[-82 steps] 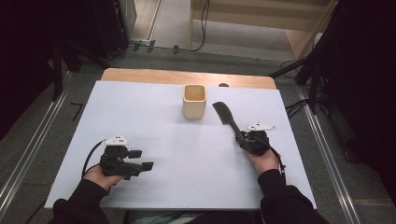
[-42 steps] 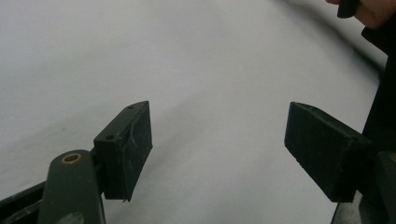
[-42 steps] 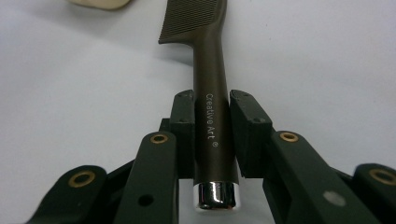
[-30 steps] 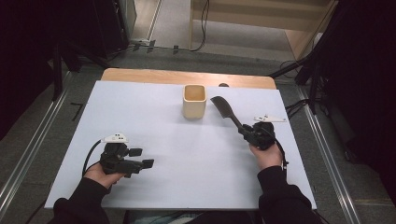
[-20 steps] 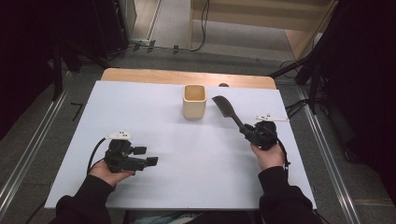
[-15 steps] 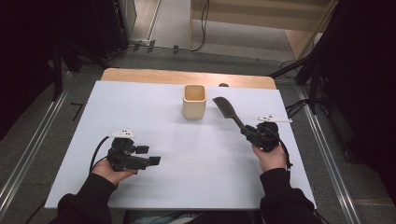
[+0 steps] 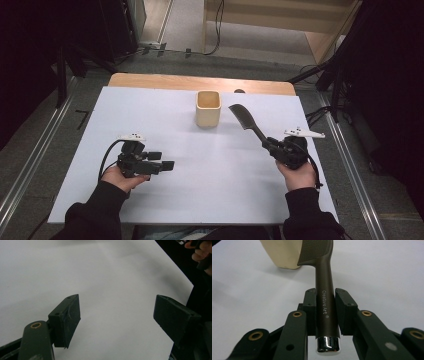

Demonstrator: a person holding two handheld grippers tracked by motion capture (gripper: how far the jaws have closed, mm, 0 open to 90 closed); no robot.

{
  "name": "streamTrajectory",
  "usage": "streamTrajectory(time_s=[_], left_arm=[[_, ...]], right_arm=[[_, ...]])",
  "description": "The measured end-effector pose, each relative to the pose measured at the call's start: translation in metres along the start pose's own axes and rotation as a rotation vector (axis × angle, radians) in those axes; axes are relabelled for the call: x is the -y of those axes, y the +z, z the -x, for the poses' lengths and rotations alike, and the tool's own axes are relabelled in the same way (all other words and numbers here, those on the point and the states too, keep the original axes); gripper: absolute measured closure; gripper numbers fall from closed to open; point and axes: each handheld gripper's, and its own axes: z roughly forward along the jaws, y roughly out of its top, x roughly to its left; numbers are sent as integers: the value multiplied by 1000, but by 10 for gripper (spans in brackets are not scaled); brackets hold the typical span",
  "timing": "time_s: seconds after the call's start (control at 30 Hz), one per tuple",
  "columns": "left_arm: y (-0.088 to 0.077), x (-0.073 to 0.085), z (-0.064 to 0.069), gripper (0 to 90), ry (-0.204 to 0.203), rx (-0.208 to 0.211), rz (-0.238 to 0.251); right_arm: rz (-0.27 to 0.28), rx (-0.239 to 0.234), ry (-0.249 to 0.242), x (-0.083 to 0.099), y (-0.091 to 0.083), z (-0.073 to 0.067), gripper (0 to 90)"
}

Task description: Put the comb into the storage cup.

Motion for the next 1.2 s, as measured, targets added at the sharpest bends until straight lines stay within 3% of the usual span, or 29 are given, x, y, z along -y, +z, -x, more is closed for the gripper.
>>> streamTrajectory(time_s=[0.57,1.2], left_arm=[[-2,-4,-1,229,-10,-12,8],[-9,-3,-1,232,-37,-10,41]], right_arm=[[-22,-100,-49,14,-18,-33,703],[-63,-180,-128,17,9,-71,704]])
